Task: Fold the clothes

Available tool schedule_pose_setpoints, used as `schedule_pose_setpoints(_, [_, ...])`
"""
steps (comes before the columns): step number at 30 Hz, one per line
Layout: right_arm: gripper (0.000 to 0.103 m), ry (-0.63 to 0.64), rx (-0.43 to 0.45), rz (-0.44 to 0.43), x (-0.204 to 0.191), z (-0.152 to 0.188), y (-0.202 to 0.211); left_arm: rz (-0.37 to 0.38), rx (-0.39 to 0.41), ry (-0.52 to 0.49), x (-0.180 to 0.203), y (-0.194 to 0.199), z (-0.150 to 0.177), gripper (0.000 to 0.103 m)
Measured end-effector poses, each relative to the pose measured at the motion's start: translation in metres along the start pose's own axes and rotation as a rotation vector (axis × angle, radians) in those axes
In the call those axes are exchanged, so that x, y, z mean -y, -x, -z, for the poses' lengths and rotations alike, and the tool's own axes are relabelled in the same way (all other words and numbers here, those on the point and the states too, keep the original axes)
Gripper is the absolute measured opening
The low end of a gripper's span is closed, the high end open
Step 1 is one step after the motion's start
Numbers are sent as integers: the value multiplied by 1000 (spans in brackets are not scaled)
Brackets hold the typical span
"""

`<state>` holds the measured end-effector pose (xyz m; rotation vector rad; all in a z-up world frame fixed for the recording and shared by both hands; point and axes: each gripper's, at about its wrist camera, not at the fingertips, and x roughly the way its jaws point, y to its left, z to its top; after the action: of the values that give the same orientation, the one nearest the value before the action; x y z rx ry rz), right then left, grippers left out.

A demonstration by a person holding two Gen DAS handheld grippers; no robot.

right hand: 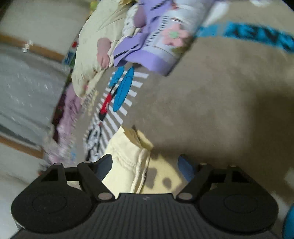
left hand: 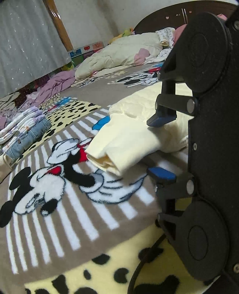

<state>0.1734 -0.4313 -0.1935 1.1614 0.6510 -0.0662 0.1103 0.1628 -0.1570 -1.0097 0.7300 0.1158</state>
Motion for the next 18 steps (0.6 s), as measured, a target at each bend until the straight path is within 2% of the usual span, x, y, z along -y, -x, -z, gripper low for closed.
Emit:
schedule_pose_setpoints(8, [78,-16,14,-90,5,-2,-23,-9,-4,-46,12,1,6,48])
schedule_pose_setpoints(10, [78,55,-15,-91,-4,-10,-33,-7,0,-58,12,0,7,48])
schedule_pose_setpoints(15, [73,428,-28,-56,-30,1,-47,-13,0,-97,14,-6,8,48])
schedule_pose_setpoints(16, [72,464,-20,-54,-31,5,-47,-18,-2,-98,14,-8,8,48])
schedule_pose_setpoints(18, [69,420,10,-66,-27,6,-45,-20,-4,-92,13,-10,9,48])
